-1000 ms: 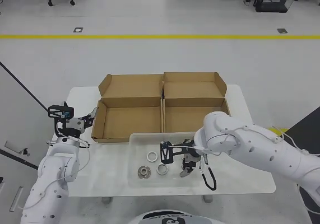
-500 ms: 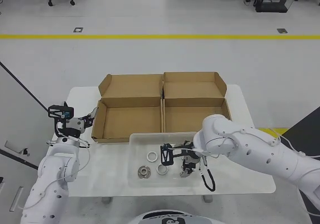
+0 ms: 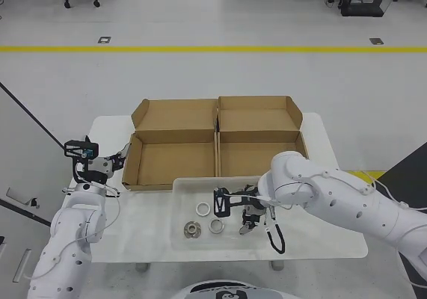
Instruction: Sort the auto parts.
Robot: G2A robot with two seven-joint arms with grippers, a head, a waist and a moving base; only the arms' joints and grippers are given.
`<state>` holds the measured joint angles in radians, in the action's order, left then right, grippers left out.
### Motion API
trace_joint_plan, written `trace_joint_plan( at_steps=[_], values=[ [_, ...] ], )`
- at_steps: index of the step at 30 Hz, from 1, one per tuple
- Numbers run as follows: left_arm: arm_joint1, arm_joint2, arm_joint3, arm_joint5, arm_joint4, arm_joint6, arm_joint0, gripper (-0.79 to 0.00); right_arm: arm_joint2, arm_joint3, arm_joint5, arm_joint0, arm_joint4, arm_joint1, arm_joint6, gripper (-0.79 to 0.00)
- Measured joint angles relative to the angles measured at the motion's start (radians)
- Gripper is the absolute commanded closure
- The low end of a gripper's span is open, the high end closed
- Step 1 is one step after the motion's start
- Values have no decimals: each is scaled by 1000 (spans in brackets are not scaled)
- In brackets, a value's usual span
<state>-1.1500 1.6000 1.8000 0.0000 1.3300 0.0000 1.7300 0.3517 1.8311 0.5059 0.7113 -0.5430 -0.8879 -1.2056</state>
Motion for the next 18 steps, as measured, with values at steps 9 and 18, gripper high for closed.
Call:
trace_joint_plan(
  at_steps=[9, 18],
  values=[
    [0, 0, 0, 0, 0, 0, 0, -785, 17, 92, -28, 3, -44, 8, -70, -785],
    [0, 0, 0, 0, 0, 0, 0, -785, -30, 92, -66, -10, -71, -30, -158, -625]
  ],
)
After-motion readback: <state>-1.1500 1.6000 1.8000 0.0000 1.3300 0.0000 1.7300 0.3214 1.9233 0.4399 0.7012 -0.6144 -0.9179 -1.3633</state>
